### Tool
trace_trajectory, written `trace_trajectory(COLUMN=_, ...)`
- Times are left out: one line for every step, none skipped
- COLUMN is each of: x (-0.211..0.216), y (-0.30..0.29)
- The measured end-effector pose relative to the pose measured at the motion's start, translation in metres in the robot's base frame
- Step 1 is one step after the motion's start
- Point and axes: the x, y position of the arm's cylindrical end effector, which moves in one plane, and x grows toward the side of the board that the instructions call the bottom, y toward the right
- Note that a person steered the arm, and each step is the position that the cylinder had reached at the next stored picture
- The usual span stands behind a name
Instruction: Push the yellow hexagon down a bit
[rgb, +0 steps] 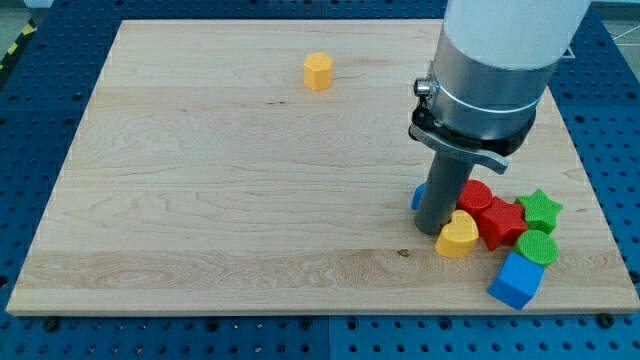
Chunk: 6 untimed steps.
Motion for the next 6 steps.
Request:
trace_trajectory(x=0.003, y=-0.003)
trace_trajectory(x=0.004, y=-0.03)
trace_trajectory(x=-0.001, y=-0.052)
trace_trajectory(x=-0.01, y=-0.06)
trace_trajectory(x=-0.051, y=-0.094)
trace_trajectory(x=-0.121, y=-0.135)
